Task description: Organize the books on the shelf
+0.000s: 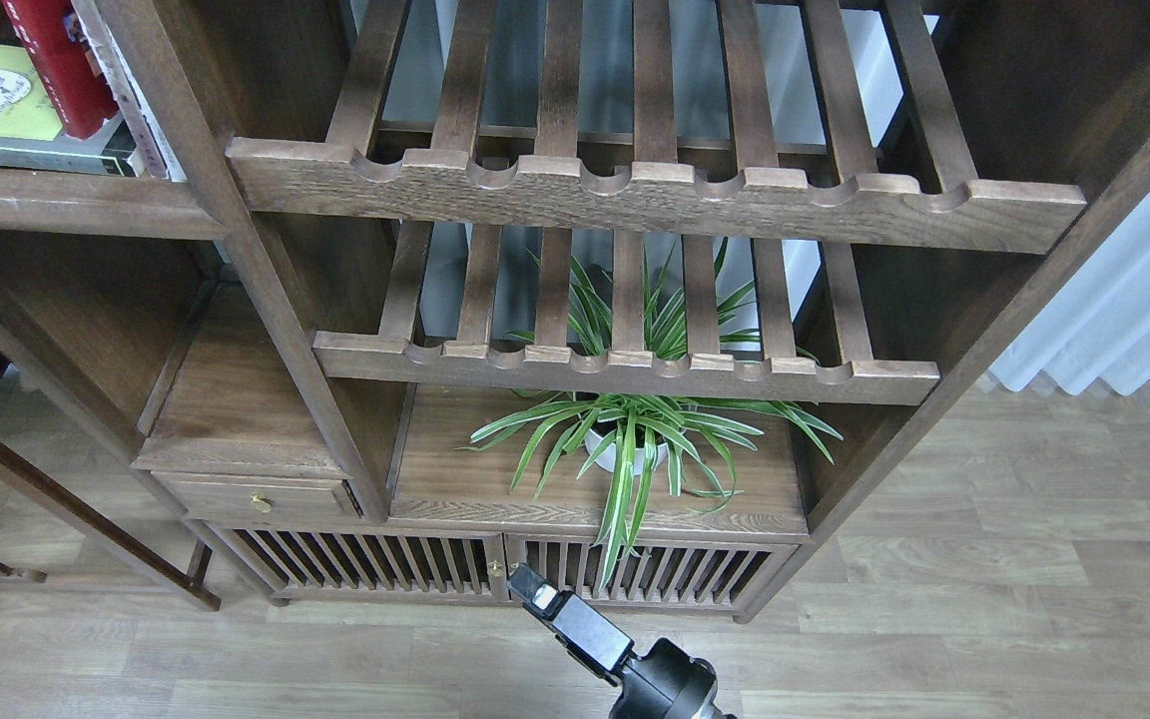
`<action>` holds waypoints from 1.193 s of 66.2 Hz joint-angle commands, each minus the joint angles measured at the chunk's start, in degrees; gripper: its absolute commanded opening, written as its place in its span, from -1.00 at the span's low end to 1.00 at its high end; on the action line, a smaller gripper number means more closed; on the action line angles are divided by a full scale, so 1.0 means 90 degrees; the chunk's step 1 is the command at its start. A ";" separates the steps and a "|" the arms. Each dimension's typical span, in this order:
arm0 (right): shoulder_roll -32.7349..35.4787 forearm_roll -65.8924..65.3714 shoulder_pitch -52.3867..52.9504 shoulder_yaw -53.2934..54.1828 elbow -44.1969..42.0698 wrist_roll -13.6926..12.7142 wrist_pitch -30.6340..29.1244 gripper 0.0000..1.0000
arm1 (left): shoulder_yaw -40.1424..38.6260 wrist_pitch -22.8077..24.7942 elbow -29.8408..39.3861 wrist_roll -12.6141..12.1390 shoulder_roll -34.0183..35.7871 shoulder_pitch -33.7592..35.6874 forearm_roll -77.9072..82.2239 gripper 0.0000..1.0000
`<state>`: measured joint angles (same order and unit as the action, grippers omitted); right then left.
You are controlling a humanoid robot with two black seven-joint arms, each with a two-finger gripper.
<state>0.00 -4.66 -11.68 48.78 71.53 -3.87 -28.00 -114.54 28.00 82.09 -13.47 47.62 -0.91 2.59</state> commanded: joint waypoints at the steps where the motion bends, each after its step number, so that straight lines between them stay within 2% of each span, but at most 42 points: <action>1: 0.0000 0.0000 -0.0011 0.0000 0.0001 0.0000 0.0000 0.99 | 0.0022 0.0000 -0.0253 -0.0115 0.0002 0.0677 0.0494 -0.86; 10: 0.0000 0.0000 -0.0040 0.0000 0.0011 0.0000 0.0000 0.99 | 0.0344 0.0000 -0.0429 -0.0193 0.0002 0.1527 0.1021 -0.85; 11: 0.0000 0.0000 -0.0040 0.0000 0.0011 0.0000 0.0000 0.99 | 0.0586 0.0000 -0.0507 -0.0202 0.0002 0.1953 0.1263 -0.85; 22: 0.0000 0.0000 -0.0050 0.0029 0.0020 0.0010 0.0000 0.99 | 0.0939 0.0000 -0.0810 -0.0193 -0.0086 0.2952 0.2065 -0.85; 44: 0.0000 0.0000 -0.0050 0.0078 0.0030 0.0010 0.0000 0.99 | 0.1047 0.0000 -0.0986 -0.0173 -0.0516 0.3646 0.2935 -0.87; 56: 0.0000 0.0010 -0.0050 0.0088 0.0030 0.0010 0.0000 0.99 | 0.1876 0.0000 -0.1337 -0.0144 -0.0565 0.4437 0.3209 -0.87; 65: 0.0000 0.0010 -0.0050 0.0088 0.0030 0.0020 0.0000 0.99 | 0.2775 0.0000 -0.1923 -0.0144 -0.0555 0.5530 0.3326 -0.87; 79: 0.0000 0.0010 -0.0089 0.0224 0.0050 0.0020 0.0000 0.99 | 0.3752 0.0000 -0.2480 -0.0105 -0.0536 0.6536 0.3326 -0.86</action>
<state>0.00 -4.57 -12.23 50.25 71.82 -3.69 -27.99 -85.18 28.01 62.61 -14.56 42.72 53.03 32.47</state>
